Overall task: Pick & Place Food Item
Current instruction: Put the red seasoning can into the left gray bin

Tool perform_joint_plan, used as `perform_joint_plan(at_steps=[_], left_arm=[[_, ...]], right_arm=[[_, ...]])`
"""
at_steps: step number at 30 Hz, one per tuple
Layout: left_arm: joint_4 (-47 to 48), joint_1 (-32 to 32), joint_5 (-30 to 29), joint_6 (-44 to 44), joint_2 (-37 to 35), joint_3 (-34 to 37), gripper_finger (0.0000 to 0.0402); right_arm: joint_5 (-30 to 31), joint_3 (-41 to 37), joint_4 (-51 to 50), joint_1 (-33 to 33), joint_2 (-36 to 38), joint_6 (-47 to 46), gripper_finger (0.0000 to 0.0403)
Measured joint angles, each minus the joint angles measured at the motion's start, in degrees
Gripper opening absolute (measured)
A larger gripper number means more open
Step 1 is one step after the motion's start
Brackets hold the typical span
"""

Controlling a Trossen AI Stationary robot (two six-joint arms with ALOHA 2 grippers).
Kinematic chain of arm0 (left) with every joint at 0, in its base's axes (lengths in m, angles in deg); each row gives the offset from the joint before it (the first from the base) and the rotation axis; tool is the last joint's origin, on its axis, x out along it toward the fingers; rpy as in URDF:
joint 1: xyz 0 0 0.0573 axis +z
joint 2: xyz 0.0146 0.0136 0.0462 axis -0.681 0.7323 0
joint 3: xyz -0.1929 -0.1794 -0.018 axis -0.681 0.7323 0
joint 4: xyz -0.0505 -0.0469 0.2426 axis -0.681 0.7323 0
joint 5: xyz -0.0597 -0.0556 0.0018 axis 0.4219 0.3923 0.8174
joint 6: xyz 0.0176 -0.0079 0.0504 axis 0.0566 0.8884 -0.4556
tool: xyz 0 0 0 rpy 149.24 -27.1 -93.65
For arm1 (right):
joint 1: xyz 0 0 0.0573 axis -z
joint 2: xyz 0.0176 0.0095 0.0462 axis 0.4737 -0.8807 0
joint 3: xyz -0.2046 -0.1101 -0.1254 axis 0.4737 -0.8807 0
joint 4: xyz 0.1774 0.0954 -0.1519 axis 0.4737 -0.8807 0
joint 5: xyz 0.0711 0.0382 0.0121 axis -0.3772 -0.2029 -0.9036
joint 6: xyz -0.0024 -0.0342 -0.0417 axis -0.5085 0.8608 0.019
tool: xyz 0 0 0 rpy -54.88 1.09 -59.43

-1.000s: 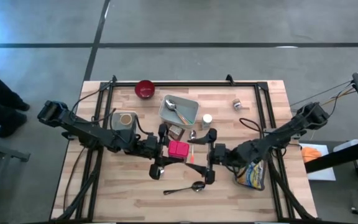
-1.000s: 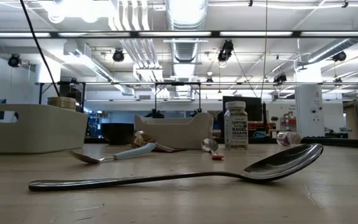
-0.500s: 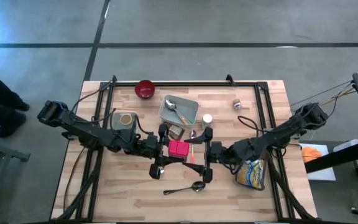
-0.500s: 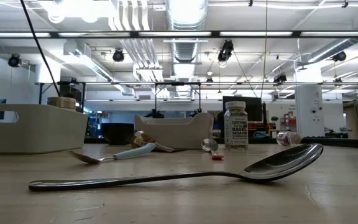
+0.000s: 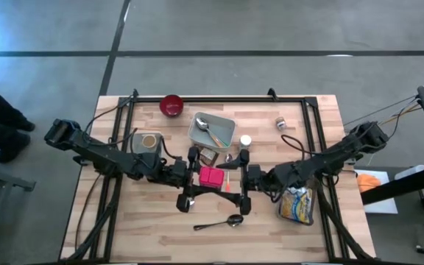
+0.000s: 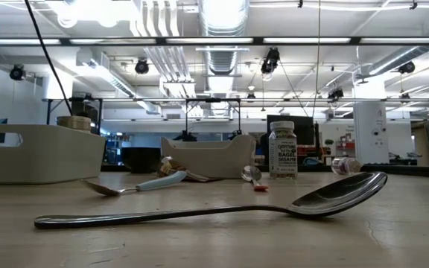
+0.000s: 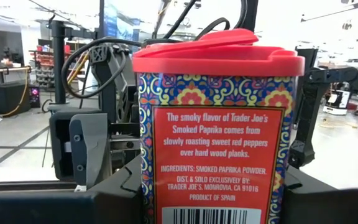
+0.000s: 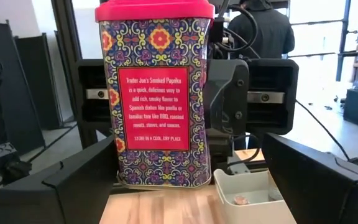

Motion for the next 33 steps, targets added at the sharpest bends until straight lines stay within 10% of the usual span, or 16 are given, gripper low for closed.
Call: perform_joint_plan(at_steps=[18, 27, 33], left_arm=[[-2.05, 0.11, 0.54, 1.23, 2.56, -1.18, 0.0173], [-1.74, 0.17, -0.40, 1.98, 2.56, -1.17, 0.0173], [-1.60, 0.17, -0.47, 2.21, 2.56, -1.16, 0.0173]], right_arm=[[-3.33, 0.02, -2.12, 1.22, 0.09, -3.56, 0.0377], [-3.02, 0.02, -2.39, 1.17, 0.09, -4.05, 0.0218], [-2.86, 0.02, -2.54, 1.16, 0.13, -3.16, 0.0209]])
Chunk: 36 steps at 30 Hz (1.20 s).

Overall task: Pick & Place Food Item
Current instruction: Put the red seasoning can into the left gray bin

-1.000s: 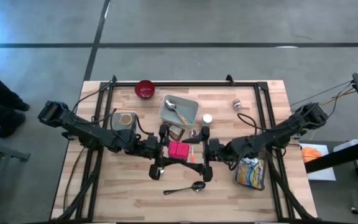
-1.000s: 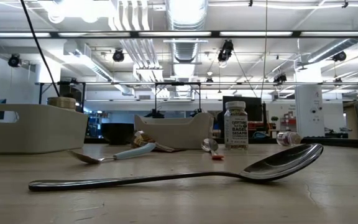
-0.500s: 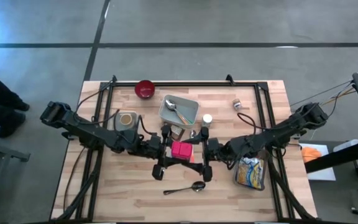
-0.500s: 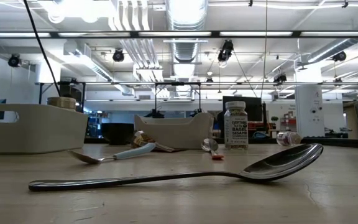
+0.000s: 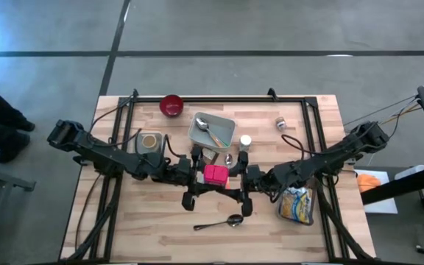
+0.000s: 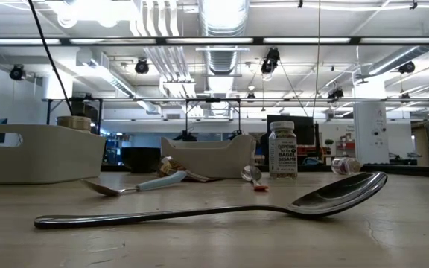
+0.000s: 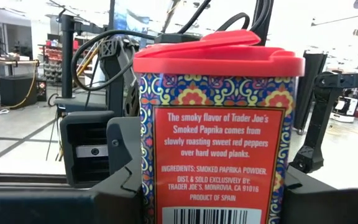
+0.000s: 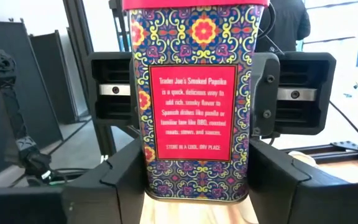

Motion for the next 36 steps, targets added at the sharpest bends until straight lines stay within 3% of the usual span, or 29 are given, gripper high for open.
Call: perform_joint_plan(at_steps=[7, 15, 22, 27, 33, 36], left_arm=[[0.63, 0.00, 0.31, 0.06, -0.04, 0.02, 0.0175], [0.39, -0.17, -0.67, 1.75, -0.16, -0.03, 0.0305], [5.66, -0.28, -1.38, 3.07, -1.01, -0.24, 0.0359], [23.18, -0.26, -1.32, 8.36, -2.69, -3.95, 0.0364], [50.70, -0.18, -1.74, 12.06, -2.32, -14.59, 0.0365], [59.21, -0.17, -1.75, 12.31, -1.82, -18.16, 0.0365]], right_arm=[[-0.11, 0.00, -0.82, 0.00, 0.00, 0.45, 0.0209], [-0.40, -0.07, -4.51, -0.70, -0.24, 0.85, 0.0208], [-0.54, -0.07, -13.00, -0.74, -0.22, -3.24, 0.0208], [-3.45, -0.09, -20.11, -0.74, -0.12, -6.38, 0.0208], [-6.59, -0.09, -25.57, -0.76, -0.10, -8.30, 0.0208], [-6.75, -0.09, -25.99, -0.74, -0.08, -8.54, 0.0208]])
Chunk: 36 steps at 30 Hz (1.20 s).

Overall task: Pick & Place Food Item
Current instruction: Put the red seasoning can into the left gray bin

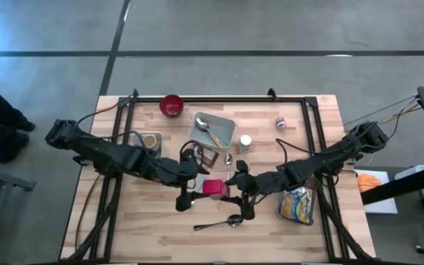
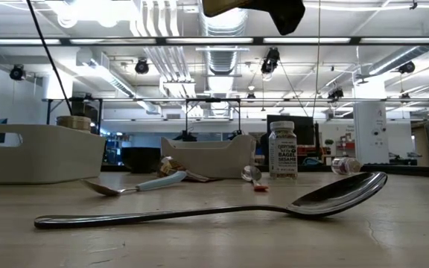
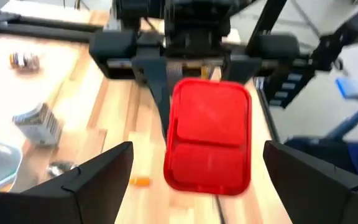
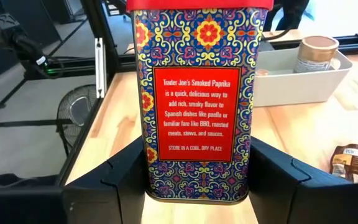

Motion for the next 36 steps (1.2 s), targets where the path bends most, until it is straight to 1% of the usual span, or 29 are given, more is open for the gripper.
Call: perform_joint_plan(at_steps=[3, 7, 9, 15, 22, 29, 36], left_arm=[[2.46, 0.00, 0.80, -0.04, 0.18, -1.69, 0.0365], [3.08, 0.02, 5.16, -0.31, 0.25, -1.80, 0.0365], [3.37, 0.00, 6.38, -0.66, 0.27, -1.80, 0.0365], [2.94, 0.13, 6.55, -0.65, 0.92, -1.80, 0.0365], [2.35, 0.43, 7.66, -0.69, 4.44, -2.22, 0.0365], [1.84, 1.21, 8.96, -0.70, 5.29, -2.23, 0.0365], [0.76, 2.11, 11.59, -0.66, 5.25, -2.23, 0.0365]], right_arm=[[-1.04, 0.00, 0.00, 0.00, 0.03, 0.06, 0.0208], [-1.72, 0.00, 0.09, -0.02, 0.05, 0.12, 0.0208], [-1.72, 0.00, 0.12, -0.02, 0.08, 0.17, 0.0208], [-2.05, 0.00, 0.24, 0.04, 0.08, 0.42, 0.0208], [-2.16, 0.02, 0.42, 0.37, 0.08, 0.37, 0.0208], [-2.79, 0.02, 0.43, 0.50, -0.01, 0.20, 0.0208], [-4.55, 0.56, 0.62, 0.95, -3.35, -0.07, 0.0208]])
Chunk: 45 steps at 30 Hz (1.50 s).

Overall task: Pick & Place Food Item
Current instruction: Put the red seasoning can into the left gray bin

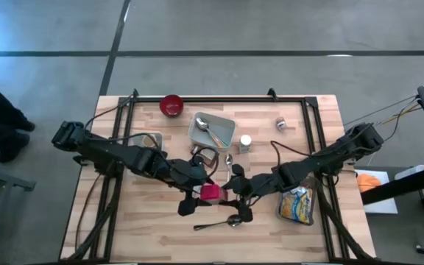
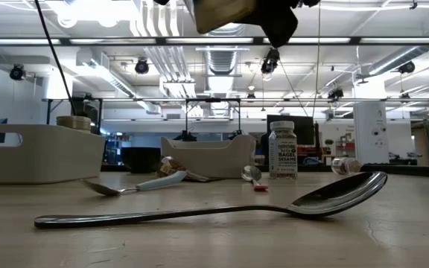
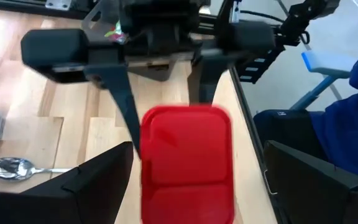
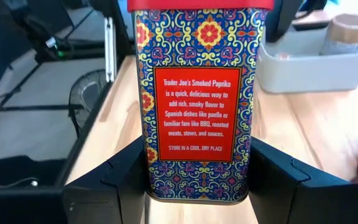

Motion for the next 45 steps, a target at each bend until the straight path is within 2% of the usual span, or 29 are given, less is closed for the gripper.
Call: perform_joint_plan(at_steps=[7, 18, 22, 28, 38, 40, 45], left_arm=[[0.49, 0.21, 2.72, 1.14, 0.24, 0.09, 0.0365], [1.29, 0.21, 2.92, 1.03, 0.24, 0.13, 0.0359], [2.09, 0.21, 3.11, 1.01, 0.24, 0.11, 0.0313], [4.22, 0.21, 2.81, 1.32, 0.22, 0.11, 0.0198], [4.29, 0.21, 3.14, 1.29, 0.17, 0.11, 0.0198], [4.27, 0.21, 3.59, 0.97, 0.15, 0.11, 0.0198], [7.03, 0.21, 4.87, 0.53, 0.01, 0.09, 0.0198]], right_arm=[[-1.03, 3.25, -0.65, 0.29, -1.20, 1.19, 0.0208], [-3.00, 5.38, -0.85, 0.42, -3.51, 1.58, 0.0208], [-2.94, 6.41, -0.94, 0.44, -4.15, 1.86, 0.0208], [-2.20, 7.02, -1.54, 0.60, -4.00, 1.78, 0.0203], [-2.07, 6.52, -0.90, 0.69, -4.02, 2.58, 0.0202], [-2.24, 6.55, -0.83, 0.69, -4.02, 2.95, 0.0224], [-3.23, 6.76, -0.39, 0.43, -3.83, 4.09, 0.0319]])
